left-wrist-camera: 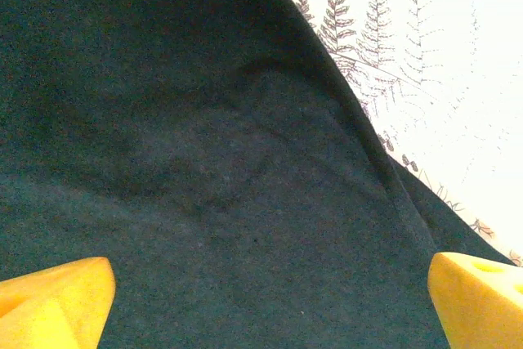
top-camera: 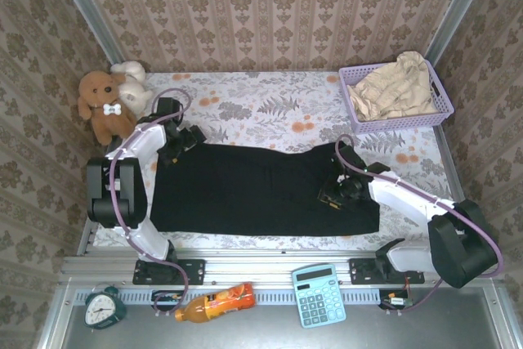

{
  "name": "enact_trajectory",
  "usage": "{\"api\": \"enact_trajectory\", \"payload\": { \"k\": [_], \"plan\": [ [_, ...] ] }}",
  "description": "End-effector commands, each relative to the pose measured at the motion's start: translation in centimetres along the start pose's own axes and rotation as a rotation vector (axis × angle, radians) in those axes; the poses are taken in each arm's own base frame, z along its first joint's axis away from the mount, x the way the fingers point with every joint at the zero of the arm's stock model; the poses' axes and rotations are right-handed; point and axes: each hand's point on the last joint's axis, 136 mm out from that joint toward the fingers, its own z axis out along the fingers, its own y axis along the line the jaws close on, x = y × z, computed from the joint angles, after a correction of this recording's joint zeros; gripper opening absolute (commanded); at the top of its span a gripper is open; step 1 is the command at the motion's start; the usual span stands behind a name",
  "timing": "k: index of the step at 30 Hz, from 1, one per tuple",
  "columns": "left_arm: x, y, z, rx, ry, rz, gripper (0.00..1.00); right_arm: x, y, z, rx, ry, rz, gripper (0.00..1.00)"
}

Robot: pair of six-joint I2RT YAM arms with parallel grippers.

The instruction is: Fold and stack the mixed laundry pile

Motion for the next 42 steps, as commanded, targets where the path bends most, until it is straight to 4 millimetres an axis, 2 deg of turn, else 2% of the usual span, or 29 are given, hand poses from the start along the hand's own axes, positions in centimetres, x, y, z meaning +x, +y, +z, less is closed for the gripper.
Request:
{"api": "enact_trajectory", "payload": {
  "k": [1, 10, 17, 20, 26, 28, 35, 40, 42],
  "plan": [
    [0.1, 0.2, -0.9, -0.003, -0.022, -0.019, 1.0, 1.5, -1.1, 0.6, 0.035, 0.046, 0.024, 0.32],
    [0.6, 0.4, -1.1, 0.002, -0.025, -0.021, 1.0, 2.4, -2.1, 1.1, 0.079, 0.059, 0.027, 0.34],
    [0.9, 0.8, -1.5, 0.0, -0.031, -0.021, 1.0, 2.1, -2.0, 1.8, 0.086, 0.051, 0.027, 0.34],
    [0.9, 0.8, -1.8, 0.0, -0.038, -0.019, 1.0, 1.7, -1.8, 1.7, 0.082, 0.038, 0.02, 0.27],
    [0.9, 1.0, -2.1, 0.0, -0.044, -0.022, 1.0, 0.5, -0.9, 0.8, 0.079, 0.002, -0.007, 0.01],
    [0.9, 0.9, -2.3, 0.001, -0.048, -0.019, 1.0, 0.1, -0.4, 0.4, 0.073, -0.01, -0.018, 0.0],
    [0.2, 1.3, -2.9, -0.009, -0.07, -0.023, 1.0, -2.7, 1.9, -2.9, 0.02, -0.081, -0.073, 0.0],
    [-2.2, 2.1, -3.9, -0.028, -0.124, -0.044, 1.0, -5.3, 2.4, -3.6, -0.009, -0.128, -0.094, 0.0],
    [-3.4, 2.5, -4.2, -0.033, -0.141, -0.056, 1.0, -7.3, 3.3, -3.9, -0.057, -0.148, -0.085, 0.0]
  ]
}}
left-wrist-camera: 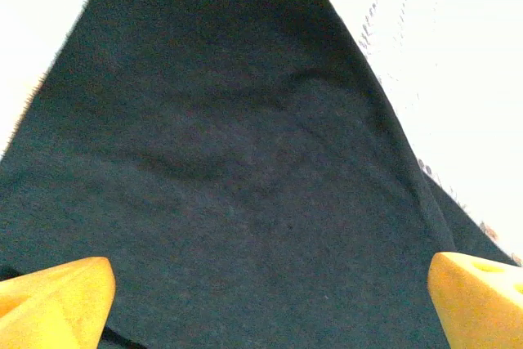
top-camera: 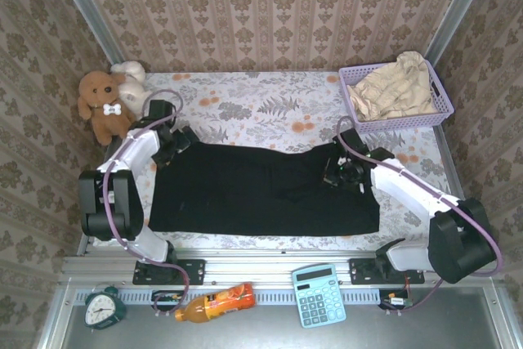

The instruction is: Fold and stack the mixed laundry pile

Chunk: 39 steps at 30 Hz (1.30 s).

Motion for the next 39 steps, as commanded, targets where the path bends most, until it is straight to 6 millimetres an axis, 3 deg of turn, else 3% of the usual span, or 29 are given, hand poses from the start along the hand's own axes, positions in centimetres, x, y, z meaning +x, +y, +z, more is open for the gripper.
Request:
{"api": "enact_trajectory", "payload": {
  "k": [1, 8, 17, 21, 25, 28, 33, 36, 39],
  "plan": [
    [-3.1, 0.6, -1.6, -0.024, -0.071, -0.005, 1.0, -3.6, 1.3, -0.6, -0.046, -0.051, -0.041, 0.0],
    [-6.9, 2.8, -0.8, -0.081, -0.116, -0.074, 0.95, -11.6, 4.9, -0.8, -0.053, -0.094, -0.103, 0.0],
    [-11.2, 1.8, 4.7, -0.055, -0.048, -0.168, 0.84, -17.9, 6.1, 1.0, -0.059, -0.115, -0.038, 0.0],
    [-12.2, 0.8, 6.6, -0.041, -0.028, -0.228, 0.82, -17.9, 6.9, 2.5, -0.095, -0.073, -0.018, 0.0],
    [-12.3, 0.8, 8.8, -0.086, 0.001, -0.258, 0.71, -16.8, 6.9, 3.8, -0.099, -0.044, -0.004, 0.0],
    [-11.3, 1.2, 10.0, -0.148, 0.036, -0.237, 0.63, -16.3, 6.8, 4.3, -0.101, -0.033, 0.004, 0.0],
    [-9.6, 2.3, 11.3, -0.206, 0.075, -0.222, 0.56, -16.3, 6.9, 4.1, -0.094, -0.05, -0.002, 0.0],
    [-8.9, 2.7, 11.4, -0.235, 0.094, -0.206, 0.53, -16.4, 6.7, 3.9, -0.084, -0.059, -0.002, 0.0],
    [-8.3, 3.3, 11.2, -0.285, 0.1, -0.161, 0.44, -16.5, 6.5, 3.9, -0.075, -0.07, 0.002, 0.0]
  ]
}}
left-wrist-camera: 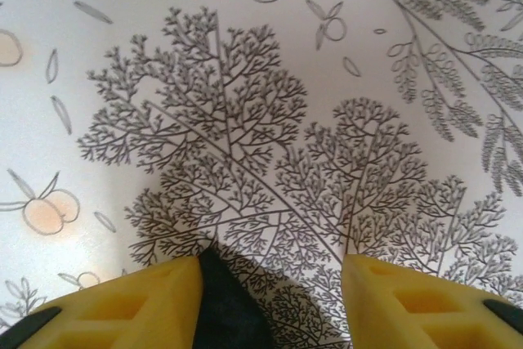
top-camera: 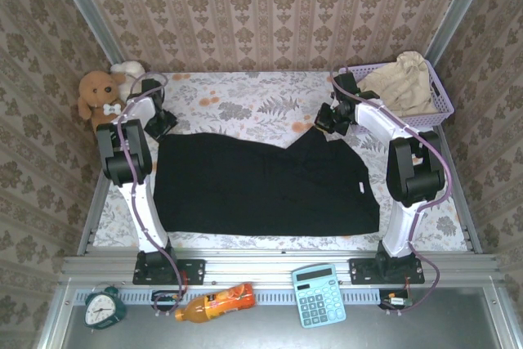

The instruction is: Fold and stack the mixed laundry pile

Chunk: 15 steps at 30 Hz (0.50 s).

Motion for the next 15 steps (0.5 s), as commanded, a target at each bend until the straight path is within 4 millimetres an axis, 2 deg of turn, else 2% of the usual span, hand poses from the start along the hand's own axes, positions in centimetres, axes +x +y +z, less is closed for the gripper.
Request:
{"api": "enact_trajectory", "payload": {
  "k": [1, 3, 6, 8, 11, 15],
  "plan": [
    [2.5, 2.5, 1.1, -0.13, 0.076, 0.055, 0.41, 0.2, -0.3, 0.0, 0.013, -0.011, 0.013, 0.0],
    [3.0, 2.9, 1.1, -0.152, 0.089, 0.078, 0.27, 0.1, -0.4, 0.0, 0.016, -0.015, 0.016, 0.0],
    [3.5, 2.9, 1.3, -0.153, 0.109, 0.093, 0.0, 0.0, -0.5, 0.0, 0.021, -0.028, 0.018, 0.0],
    [3.3, 2.6, 1.1, -0.136, 0.109, 0.1, 0.0, -0.3, -0.3, -0.1, 0.017, -0.04, 0.017, 0.0],
    [2.4, 1.0, -0.3, -0.073, 0.086, 0.108, 0.0, -0.9, 0.2, -0.6, 0.012, -0.05, 0.004, 0.0],
    [0.7, -0.9, -4.5, 0.028, 0.008, 0.138, 0.0, -1.6, 1.7, -2.6, -0.025, -0.07, -0.009, 0.0]
  ]
}}
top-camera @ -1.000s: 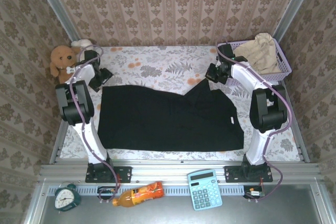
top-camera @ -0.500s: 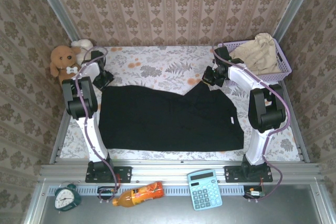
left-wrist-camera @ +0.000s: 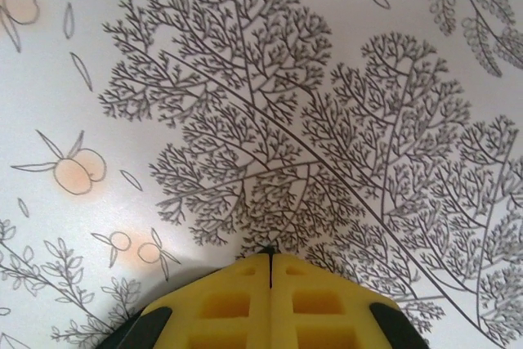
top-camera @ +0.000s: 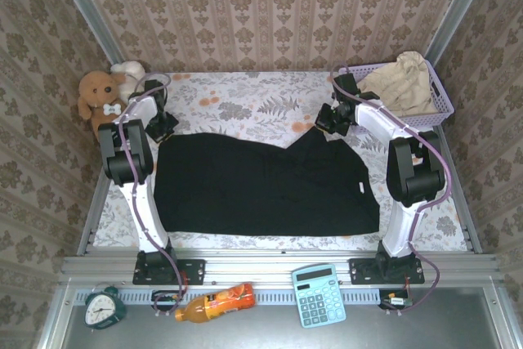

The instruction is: Fold and stack the mixed laundry pile

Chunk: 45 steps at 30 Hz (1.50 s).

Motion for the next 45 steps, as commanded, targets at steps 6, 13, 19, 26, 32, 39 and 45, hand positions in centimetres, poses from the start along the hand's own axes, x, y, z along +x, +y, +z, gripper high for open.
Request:
{"api": "enact_trajectory", "payload": {
  "k": [6, 13, 19, 26, 32, 39, 45],
  "plan": [
    [-0.5, 0.9, -10.6, 0.13, -0.192, 0.078, 0.0, 1.5, 1.2, -6.6, -0.045, -0.053, -0.006, 0.0],
    [3.6, 5.4, -14.3, 0.138, -0.263, 0.057, 0.0, 7.5, -2.0, -10.4, -0.037, -0.033, 0.016, 0.0],
    [8.6, 10.4, -14.0, 0.097, -0.267, 0.007, 0.0, 13.0, -5.9, -14.1, 0.009, -0.038, 0.021, 0.0],
    [12.2, 14.0, -13.4, 0.042, -0.238, -0.015, 0.0, 19.0, -9.2, -16.8, 0.025, 0.012, 0.071, 0.0],
    [14.0, 15.6, -12.6, 0.023, -0.214, -0.011, 0.0, 23.5, -11.8, -16.9, 0.034, 0.077, 0.124, 0.01],
    [15.1, 16.7, -11.4, 0.0, -0.186, -0.019, 0.0, 24.7, -12.6, -16.6, 0.035, 0.089, 0.142, 0.0],
    [13.6, 17.0, -10.5, -0.005, -0.156, -0.011, 0.08, 25.6, -12.0, -16.9, -0.013, 0.112, 0.154, 0.04]
  ]
}}
